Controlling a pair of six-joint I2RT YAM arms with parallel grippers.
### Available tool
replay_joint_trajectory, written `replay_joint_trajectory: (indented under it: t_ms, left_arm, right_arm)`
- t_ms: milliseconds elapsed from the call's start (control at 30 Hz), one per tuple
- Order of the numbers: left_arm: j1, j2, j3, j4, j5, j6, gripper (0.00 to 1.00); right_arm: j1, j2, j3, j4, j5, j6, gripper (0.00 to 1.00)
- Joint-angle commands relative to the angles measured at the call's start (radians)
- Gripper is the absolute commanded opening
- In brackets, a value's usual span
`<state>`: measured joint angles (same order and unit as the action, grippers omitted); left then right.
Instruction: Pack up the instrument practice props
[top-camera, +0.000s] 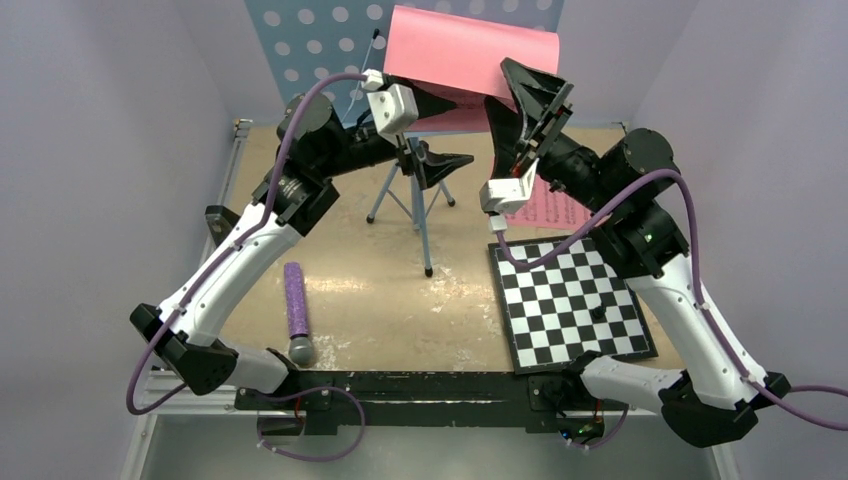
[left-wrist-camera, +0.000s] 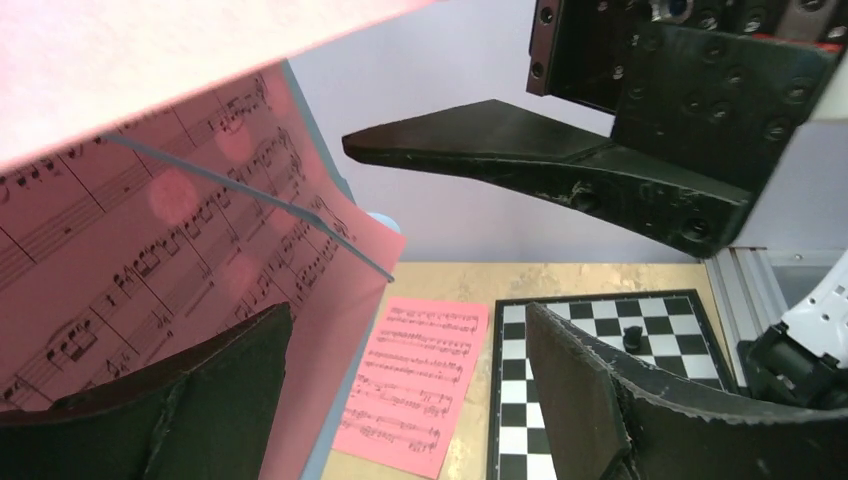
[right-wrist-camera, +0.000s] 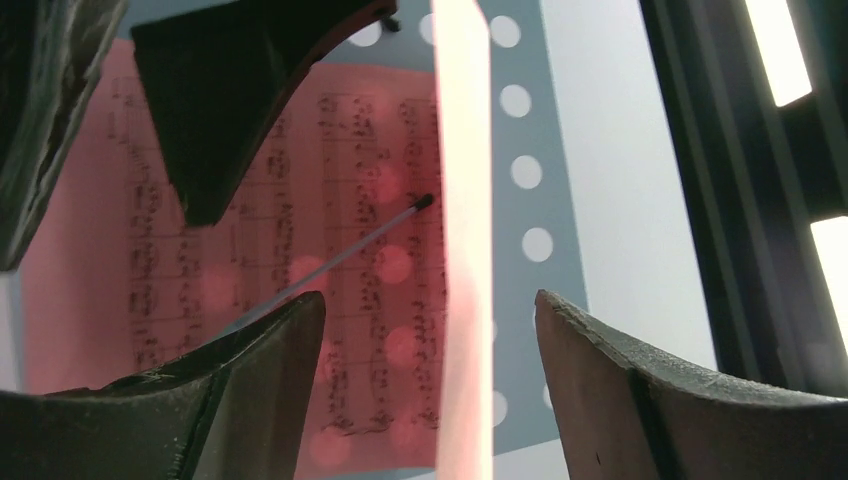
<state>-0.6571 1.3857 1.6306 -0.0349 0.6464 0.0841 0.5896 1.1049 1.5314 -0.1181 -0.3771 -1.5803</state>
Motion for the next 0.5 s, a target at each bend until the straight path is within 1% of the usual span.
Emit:
replay_joint_trajectory:
  t_ms: [0,100,167,233,300,400,467]
  left_arm:
    - [-0.006,0.044,0.082,0.138,-0.018,-0.102,0.91]
    - [-0.007,0.073,0.104,0.165,-0.023,-0.142,0.91]
    - [-0.008,0.085,0.115,0.179,-0.024,-0.16,0.91]
    - [-0.01,0.1,0.129,0.188,-0.021,-0.168,0.91]
    - [-0.01,0.108,0.137,0.192,-0.021,-0.172,0.91]
    - [-0.011,0.12,0.152,0.2,-0.021,-0.181,0.91]
    - [-0.013,0.128,0.16,0.203,-0.026,-0.187,0.91]
  right_arm:
    - [0.027,0.02,0.108,0.148,0.046,-0.05,0.76]
    - [0.034,0.037,0.142,0.152,0.045,-0.063,0.67]
    - [0.037,0.038,0.148,0.155,0.039,-0.072,0.57]
    - [0.04,0.038,0.15,0.153,0.035,-0.082,0.49]
    - [0.041,0.036,0.15,0.152,0.032,-0.091,0.37]
    - [0.042,0.036,0.151,0.153,0.028,-0.096,0.23]
    - [0.044,0.039,0.148,0.155,0.028,-0.102,0.16]
